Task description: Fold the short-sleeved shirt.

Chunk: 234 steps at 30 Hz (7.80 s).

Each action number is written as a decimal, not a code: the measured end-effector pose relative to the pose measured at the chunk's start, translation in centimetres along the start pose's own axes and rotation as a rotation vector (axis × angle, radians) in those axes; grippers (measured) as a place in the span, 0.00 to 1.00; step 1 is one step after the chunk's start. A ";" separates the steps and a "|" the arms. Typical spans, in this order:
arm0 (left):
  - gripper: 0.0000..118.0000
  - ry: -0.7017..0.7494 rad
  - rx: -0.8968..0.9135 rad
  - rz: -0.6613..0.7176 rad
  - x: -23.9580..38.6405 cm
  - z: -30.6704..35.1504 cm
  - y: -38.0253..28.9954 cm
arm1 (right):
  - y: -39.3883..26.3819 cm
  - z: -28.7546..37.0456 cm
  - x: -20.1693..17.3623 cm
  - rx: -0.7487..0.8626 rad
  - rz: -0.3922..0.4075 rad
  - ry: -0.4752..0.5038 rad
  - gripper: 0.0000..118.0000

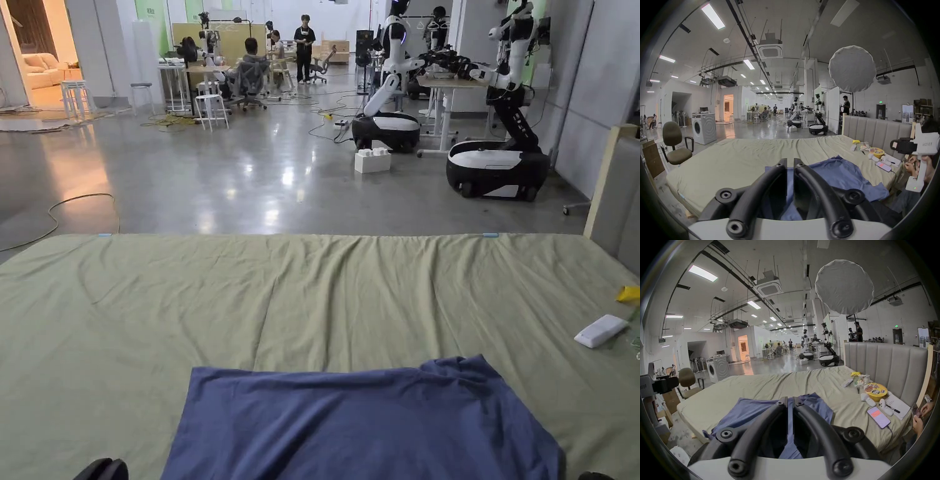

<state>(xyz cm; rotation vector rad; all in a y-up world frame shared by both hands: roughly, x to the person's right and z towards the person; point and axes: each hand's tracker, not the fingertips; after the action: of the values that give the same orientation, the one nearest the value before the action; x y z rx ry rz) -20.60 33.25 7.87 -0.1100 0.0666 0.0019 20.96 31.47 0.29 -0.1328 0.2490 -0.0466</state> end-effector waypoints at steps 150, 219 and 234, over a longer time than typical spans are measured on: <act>0.00 -0.008 0.045 -0.084 1.7 0.8 3.1 | 1.8 0.1 -0.6 0.028 0.017 -0.028 0.00; 0.04 -0.051 -0.694 0.291 -10.4 -17.8 -12.3 | -10.6 -14.4 11.4 -0.567 -0.127 -0.301 0.05; 0.71 0.031 -0.706 0.309 -10.9 -12.6 -18.2 | -16.8 -9.9 11.7 -0.702 -0.070 -0.285 0.65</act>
<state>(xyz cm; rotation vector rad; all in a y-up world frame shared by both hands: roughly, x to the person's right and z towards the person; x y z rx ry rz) -32.22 13.84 -1.87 -0.8044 0.1112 0.3345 29.31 12.88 -9.75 -0.8408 -0.0343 -0.0072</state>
